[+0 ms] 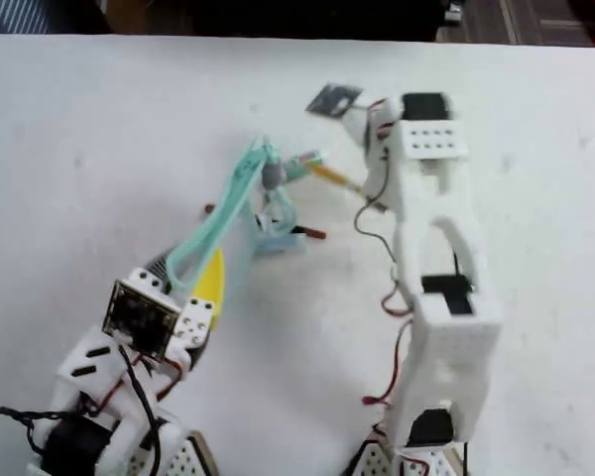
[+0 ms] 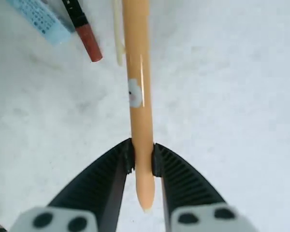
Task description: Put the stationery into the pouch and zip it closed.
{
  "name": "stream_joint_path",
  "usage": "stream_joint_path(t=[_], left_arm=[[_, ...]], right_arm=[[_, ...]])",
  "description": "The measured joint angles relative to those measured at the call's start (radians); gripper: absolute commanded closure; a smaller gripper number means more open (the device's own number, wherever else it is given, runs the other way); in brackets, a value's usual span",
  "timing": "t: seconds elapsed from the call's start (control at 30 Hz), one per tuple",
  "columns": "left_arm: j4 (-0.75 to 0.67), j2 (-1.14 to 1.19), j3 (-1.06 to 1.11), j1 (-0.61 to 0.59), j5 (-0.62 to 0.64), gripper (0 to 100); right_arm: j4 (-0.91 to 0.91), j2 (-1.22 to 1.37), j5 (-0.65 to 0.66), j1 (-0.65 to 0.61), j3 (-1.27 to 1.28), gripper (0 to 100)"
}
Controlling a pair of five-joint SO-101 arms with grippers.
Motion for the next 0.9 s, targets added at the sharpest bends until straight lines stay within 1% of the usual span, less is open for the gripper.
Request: stream_joint_path(t=[0.1,0.23,0.37,0.47,0.53,0.67,0.73,0.8,0.9], left_arm=[[0.000,0.000,0.000,0.000,0.000,98],[-0.002,0.000,0.000,0.000,0.000,98],[-0.020,0.000,-0.031,0.005,0.006,98],[-0.003,-0.008,-0.080,0.077,0.086,98],[0.023,-0.012,-0.089,0.144,0.127,98],[0.038,0.000,-0.091,0.253,0.127,98],[0.034,-0.012,-0.077,0.281,0.127,98],[0.003,-0.011,-0.035,0.299,0.126,98],[-0.064,0.000,0.044,0.308,0.126,98]], right_arm=[[0.006,-0.143,-0.006,0.034,0.008,98.1],[0.006,-0.347,-0.074,0.078,0.058,98.1],[0.006,-0.551,-0.198,0.075,0.109,98.1],[0.006,-0.706,-0.307,0.072,0.110,98.1],[0.008,-0.807,-0.379,0.041,0.110,98.1],[0.008,-0.999,-0.502,-0.071,0.110,98.1],[0.008,-1.082,-0.552,-0.135,0.110,98.1],[0.005,-1.152,-0.600,-0.210,0.109,98.1],[-0.029,-1.237,-0.667,-0.282,0.112,98.1]])
